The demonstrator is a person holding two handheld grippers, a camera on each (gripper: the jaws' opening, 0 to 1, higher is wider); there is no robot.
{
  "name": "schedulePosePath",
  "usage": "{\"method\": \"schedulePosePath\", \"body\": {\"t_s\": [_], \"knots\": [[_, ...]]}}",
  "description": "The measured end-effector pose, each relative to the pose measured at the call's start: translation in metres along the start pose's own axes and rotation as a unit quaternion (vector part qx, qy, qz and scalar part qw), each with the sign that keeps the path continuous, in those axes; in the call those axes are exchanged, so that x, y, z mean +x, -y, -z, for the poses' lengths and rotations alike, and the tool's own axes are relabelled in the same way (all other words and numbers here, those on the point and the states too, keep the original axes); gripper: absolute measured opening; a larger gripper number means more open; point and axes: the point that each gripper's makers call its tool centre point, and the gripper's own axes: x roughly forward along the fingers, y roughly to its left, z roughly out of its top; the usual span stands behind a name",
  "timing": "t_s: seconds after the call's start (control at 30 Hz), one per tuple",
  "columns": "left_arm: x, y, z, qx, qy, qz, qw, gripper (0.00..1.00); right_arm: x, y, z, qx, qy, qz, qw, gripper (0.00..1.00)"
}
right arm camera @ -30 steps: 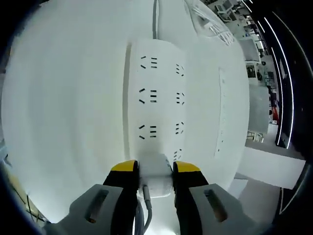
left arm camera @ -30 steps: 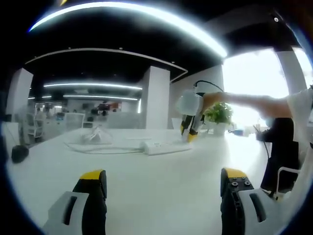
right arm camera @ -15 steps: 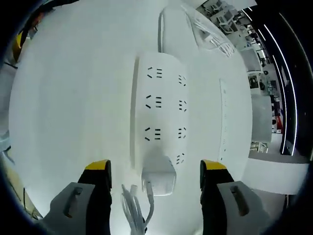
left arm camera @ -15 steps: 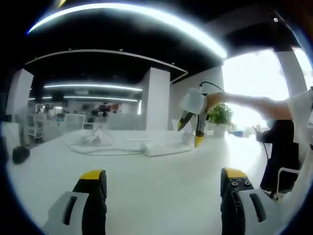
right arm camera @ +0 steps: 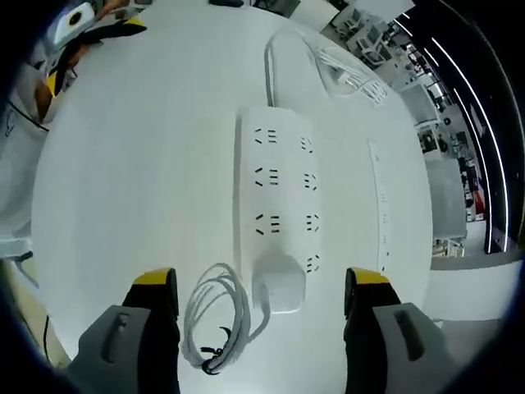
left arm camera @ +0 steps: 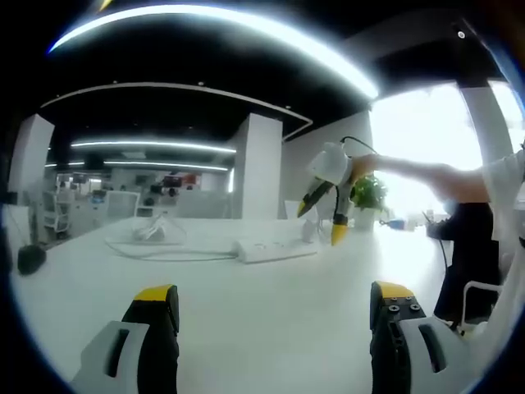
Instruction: Straighten the power strip on the desk, plug the charger into it
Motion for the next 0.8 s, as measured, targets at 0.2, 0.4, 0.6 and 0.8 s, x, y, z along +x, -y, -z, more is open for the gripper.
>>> {"method": "schedulePosePath", "body": {"t_s": [0.2,0.4,0.6,0.8], "knots": [[-0.0012,-0.0013,0.0011,0.0,-0.002,-0.002,1.0,0.99,-0.001,0.0024,0.0018,0.006,-0.003,0.004,1.0,0.62],[-0.002,-0.0023,-0.0004,0.0,0.0,-0.004,1.0,0.99,0.0024,0.0068,0.0023,0.012,-0.009,0.012,0.9998,0.51],[-0.0022,-0.0026,0.0003,-0.001,0.0,-0.005,1.0,0.99,0.0067,0.0069,0.0011,0.023,-0.008,0.01,0.9996,0.41],[-0.0026,-0.0029,0.0001,-0.001,0.0,-0.005,1.0,0.99,0.0083,0.0065,0.0035,0.018,-0.013,0.009,0.9997,0.33]]}}
